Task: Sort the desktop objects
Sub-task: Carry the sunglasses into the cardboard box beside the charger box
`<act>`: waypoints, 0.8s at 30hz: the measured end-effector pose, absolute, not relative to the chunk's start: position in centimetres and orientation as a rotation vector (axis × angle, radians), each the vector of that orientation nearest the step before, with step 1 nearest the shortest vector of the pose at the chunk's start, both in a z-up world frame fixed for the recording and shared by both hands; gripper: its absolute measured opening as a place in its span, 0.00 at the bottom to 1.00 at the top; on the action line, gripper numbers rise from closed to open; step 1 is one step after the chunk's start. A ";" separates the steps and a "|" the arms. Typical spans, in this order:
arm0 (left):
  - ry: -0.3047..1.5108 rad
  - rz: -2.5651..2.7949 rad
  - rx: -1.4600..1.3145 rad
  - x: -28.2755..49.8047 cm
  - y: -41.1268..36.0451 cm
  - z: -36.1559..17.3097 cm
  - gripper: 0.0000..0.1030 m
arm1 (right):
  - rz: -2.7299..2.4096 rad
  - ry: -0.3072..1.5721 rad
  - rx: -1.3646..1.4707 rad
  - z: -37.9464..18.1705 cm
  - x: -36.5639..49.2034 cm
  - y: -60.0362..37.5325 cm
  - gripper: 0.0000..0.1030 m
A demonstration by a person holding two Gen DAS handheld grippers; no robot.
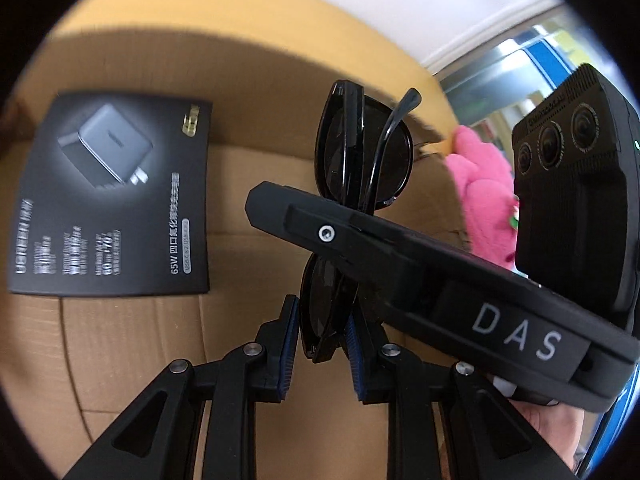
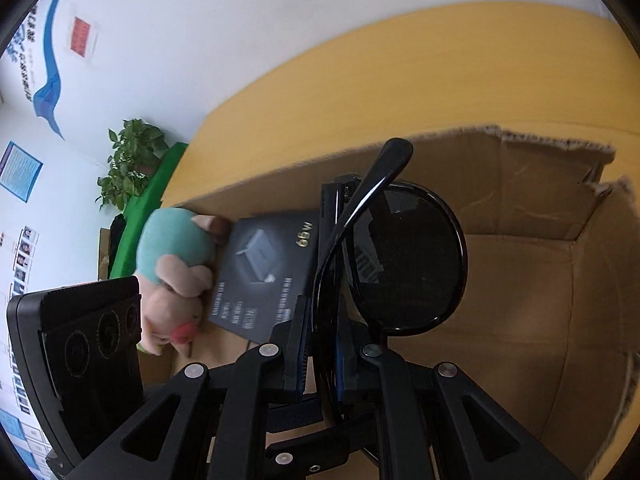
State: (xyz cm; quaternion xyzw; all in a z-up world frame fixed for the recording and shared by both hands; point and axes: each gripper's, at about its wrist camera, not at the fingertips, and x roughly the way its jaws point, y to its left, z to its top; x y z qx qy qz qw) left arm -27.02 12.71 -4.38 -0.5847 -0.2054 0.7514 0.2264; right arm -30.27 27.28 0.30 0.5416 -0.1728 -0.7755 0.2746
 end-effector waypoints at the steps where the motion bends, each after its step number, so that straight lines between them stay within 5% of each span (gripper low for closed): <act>1: -0.575 2.063 -1.628 -27.2 12.7 -4.8 0.21 | -2.081 -0.465 1.472 -0.2 -30.5 27.3 0.09; 4: -0.607 2.036 -1.669 -27.6 12.7 -5.9 0.21 | -2.081 -0.447 1.511 -1.2 -30.9 27.2 0.12; 7: -0.610 2.044 -1.675 -27.6 12.5 -6.1 0.21 | -2.096 -0.433 1.533 -1.6 -31.2 27.6 0.26; 9: -0.621 2.047 -1.681 -27.6 12.2 -6.2 0.21 | -2.126 -0.385 1.561 -1.3 -31.0 27.8 0.59; 11: -0.632 2.046 -1.684 -27.6 12.0 -6.3 0.21 | -2.150 -0.349 1.571 -0.6 -30.7 28.3 0.72; 24: -0.624 2.087 -1.638 -25.9 11.6 -4.3 0.24 | -2.283 -0.318 1.489 4.1 -28.6 30.5 0.75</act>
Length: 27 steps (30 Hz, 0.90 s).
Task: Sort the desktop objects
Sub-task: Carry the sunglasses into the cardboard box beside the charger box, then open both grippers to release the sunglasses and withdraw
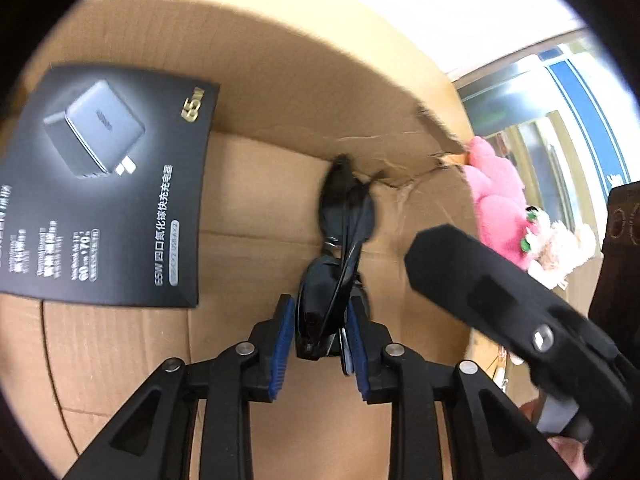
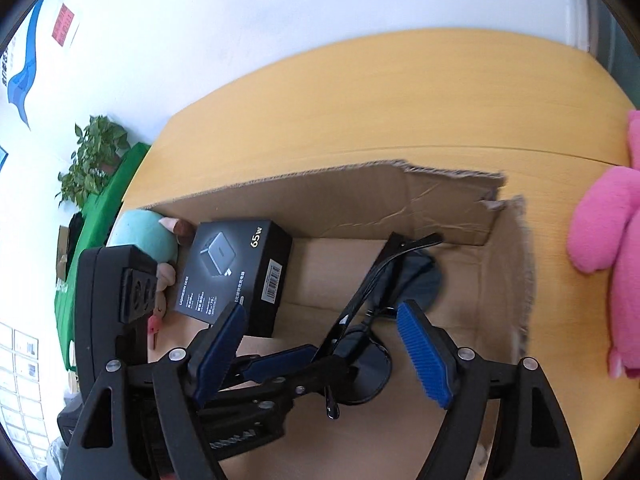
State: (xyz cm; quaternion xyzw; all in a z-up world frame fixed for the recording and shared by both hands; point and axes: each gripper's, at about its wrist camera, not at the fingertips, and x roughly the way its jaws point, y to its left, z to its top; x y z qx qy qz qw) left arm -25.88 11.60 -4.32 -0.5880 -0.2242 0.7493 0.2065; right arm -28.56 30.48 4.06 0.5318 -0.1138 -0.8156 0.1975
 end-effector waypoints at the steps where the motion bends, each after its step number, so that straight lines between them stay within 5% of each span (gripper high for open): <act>1: -0.594 2.114 -1.604 -25.6 11.4 -3.5 0.24 | -2.303 -0.325 1.472 4.4 -28.2 30.8 0.75; 8: -0.307 2.356 -1.313 -19.6 8.7 4.1 0.35 | -2.547 -0.348 1.253 9.1 -22.5 33.9 0.95; 12: -0.142 2.578 -1.140 -15.0 6.8 8.3 0.76 | -2.614 -0.239 1.120 12.4 -17.1 33.2 1.00; 22: 0.079 3.002 -0.757 -1.8 2.0 12.4 0.79 | -2.721 0.140 0.859 14.2 -2.6 25.1 1.00; 27: 0.067 3.022 -0.672 3.1 0.1 12.7 0.79 | -2.780 0.154 0.834 13.6 1.1 23.4 1.00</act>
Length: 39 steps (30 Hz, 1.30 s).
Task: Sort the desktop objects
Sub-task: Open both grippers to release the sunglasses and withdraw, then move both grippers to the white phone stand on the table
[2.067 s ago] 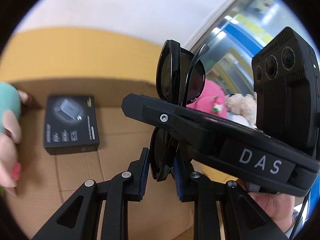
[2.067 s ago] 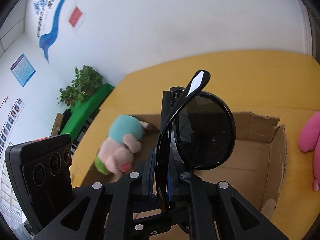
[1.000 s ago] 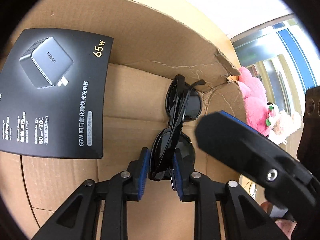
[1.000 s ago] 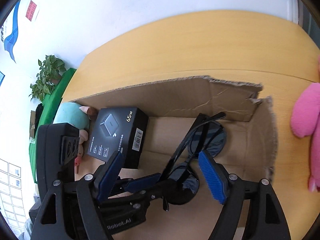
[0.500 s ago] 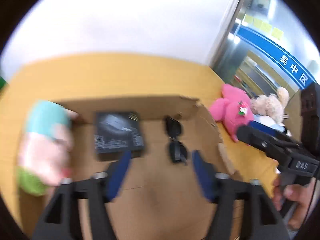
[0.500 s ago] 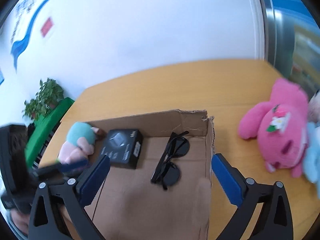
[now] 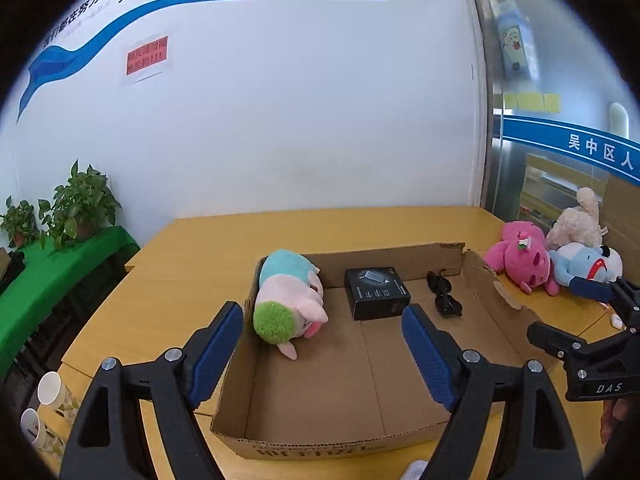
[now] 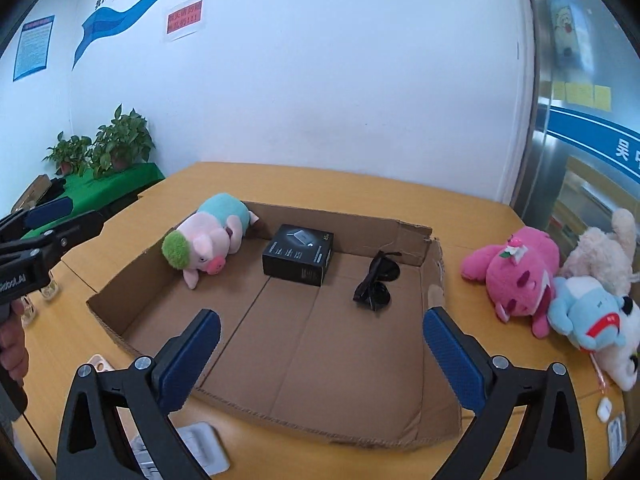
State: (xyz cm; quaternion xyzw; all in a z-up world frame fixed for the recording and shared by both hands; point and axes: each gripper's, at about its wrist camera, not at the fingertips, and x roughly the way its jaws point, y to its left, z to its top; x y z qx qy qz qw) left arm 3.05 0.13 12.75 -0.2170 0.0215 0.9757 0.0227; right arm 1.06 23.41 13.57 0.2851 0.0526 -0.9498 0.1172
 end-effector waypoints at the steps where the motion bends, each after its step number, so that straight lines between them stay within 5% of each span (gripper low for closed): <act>1: 0.068 3.012 -0.661 3.8 -0.2 12.9 0.79 | -2.786 0.148 0.829 13.7 1.7 23.2 1.00; 24: -0.002 2.938 -0.663 9.4 1.6 10.3 0.79 | -2.782 0.100 0.813 12.6 9.1 23.4 1.00; 39: -0.115 2.846 -1.033 11.8 0.4 1.4 0.79 | -2.353 0.045 1.071 2.1 8.8 22.9 1.00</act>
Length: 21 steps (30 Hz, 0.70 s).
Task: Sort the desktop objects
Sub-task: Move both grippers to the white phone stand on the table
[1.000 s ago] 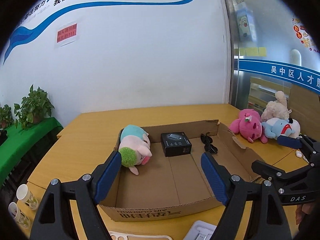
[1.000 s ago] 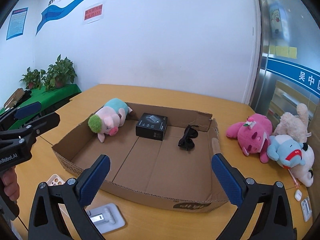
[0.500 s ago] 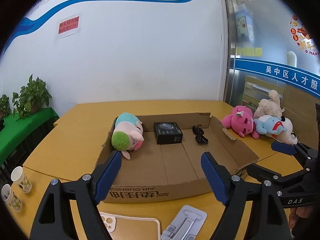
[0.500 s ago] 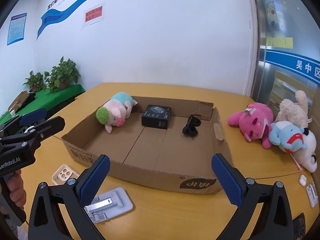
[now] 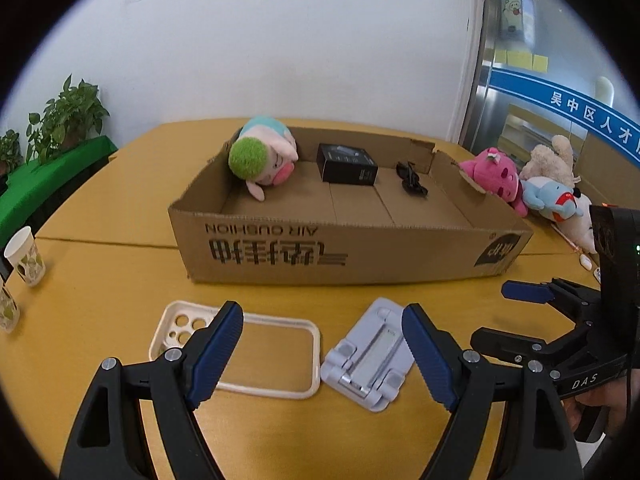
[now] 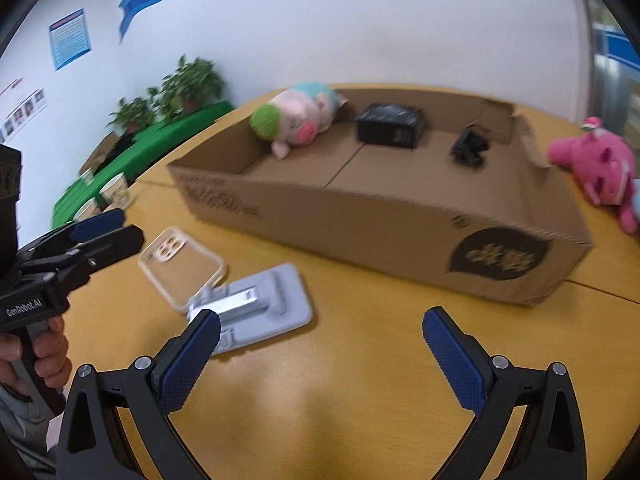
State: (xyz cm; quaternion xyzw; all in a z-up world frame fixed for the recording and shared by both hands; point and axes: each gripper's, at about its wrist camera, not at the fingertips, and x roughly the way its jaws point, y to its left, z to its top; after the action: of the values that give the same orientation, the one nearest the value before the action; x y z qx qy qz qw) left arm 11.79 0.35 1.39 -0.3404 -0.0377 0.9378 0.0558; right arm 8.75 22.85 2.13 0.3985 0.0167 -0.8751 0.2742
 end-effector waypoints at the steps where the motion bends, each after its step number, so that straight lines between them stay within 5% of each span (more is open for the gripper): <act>1: -0.126 2.827 -1.070 11.9 0.3 0.8 0.79 | -2.315 0.051 1.088 1.6 8.6 22.4 1.00; 13: -0.340 2.616 -1.317 11.9 0.0 -4.2 0.77 | -1.905 0.227 1.104 -1.2 4.6 17.9 0.99; 21: -0.354 2.549 -1.358 11.7 0.0 -5.2 0.55 | -1.791 0.244 1.105 -2.7 3.2 16.1 0.97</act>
State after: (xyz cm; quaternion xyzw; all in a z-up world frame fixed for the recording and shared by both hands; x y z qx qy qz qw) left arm 11.74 0.00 -5.22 -0.4636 -0.1208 0.8701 0.1159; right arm 3.25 16.14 -2.67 0.4546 0.1006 -0.7374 0.4894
